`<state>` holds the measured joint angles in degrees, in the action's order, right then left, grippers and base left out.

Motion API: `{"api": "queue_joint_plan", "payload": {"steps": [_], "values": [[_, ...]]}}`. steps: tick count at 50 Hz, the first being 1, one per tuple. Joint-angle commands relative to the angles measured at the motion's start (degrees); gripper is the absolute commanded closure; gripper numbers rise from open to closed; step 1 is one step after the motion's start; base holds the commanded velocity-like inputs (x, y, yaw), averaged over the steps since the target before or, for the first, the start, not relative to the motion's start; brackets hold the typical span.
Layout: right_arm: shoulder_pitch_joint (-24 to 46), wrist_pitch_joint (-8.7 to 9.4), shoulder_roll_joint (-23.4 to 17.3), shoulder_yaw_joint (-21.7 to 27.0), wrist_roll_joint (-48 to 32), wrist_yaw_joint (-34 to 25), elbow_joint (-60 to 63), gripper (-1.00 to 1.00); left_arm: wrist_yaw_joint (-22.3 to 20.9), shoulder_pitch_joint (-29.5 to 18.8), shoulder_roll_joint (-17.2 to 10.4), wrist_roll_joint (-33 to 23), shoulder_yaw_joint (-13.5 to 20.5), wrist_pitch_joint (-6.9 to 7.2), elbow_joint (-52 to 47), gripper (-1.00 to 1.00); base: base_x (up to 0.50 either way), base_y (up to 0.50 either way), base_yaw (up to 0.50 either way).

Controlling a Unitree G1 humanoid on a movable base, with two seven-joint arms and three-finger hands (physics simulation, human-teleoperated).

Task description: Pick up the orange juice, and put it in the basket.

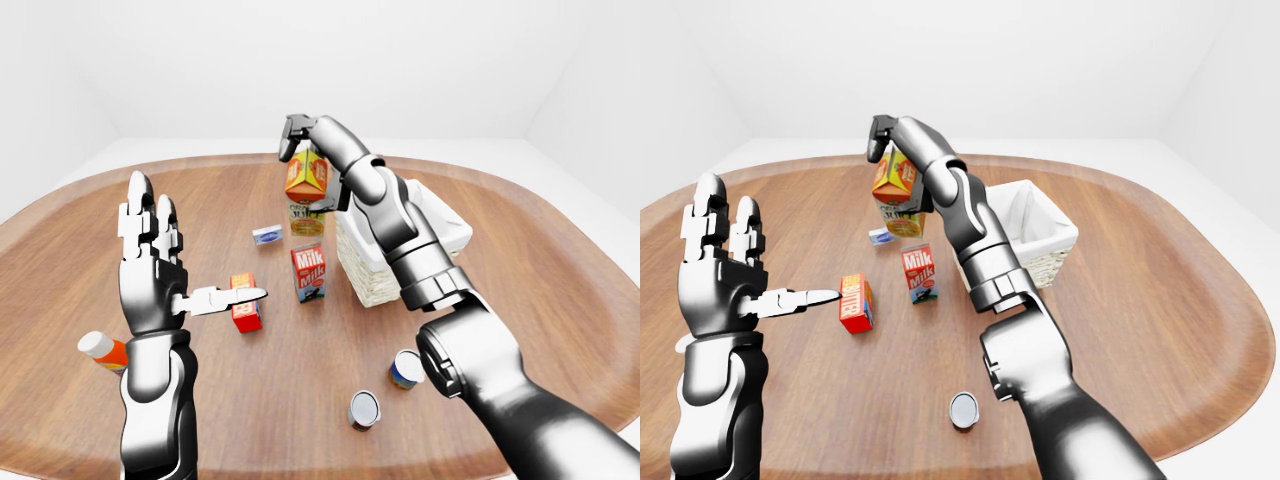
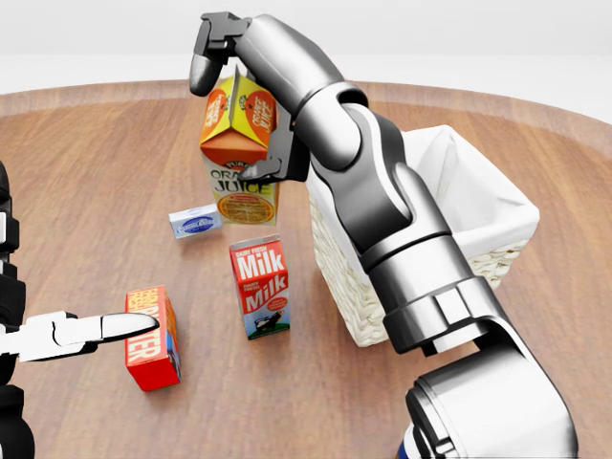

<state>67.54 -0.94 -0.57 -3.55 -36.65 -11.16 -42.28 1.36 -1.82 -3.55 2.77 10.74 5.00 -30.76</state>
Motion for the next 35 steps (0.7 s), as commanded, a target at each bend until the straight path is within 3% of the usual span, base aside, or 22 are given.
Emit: {"api": "queue_joint_plan", "payload": {"steps": [1,21,35], "values": [[3.79,-0.22,-0.9,1.03,-0.71,1.2,-1.66,1.0,-0.01,0.0,0.0,0.02,0.01,0.0,0.0,-1.0,0.0,0.0,0.0],[10.4,0.97,-4.29,2.31,-0.36,1.87,-6.53,1.0,-0.01,0.0,0.0,0.01,0.01,0.0,0.0,-1.0,0.0,0.0,0.0],[14.02,-0.03,-6.75,3.17,0.61,3.1,-12.42,1.0,-0.01,0.0,0.0,0.0,0.01,0.0,0.0,-1.0,0.0,0.0,0.0]]}}
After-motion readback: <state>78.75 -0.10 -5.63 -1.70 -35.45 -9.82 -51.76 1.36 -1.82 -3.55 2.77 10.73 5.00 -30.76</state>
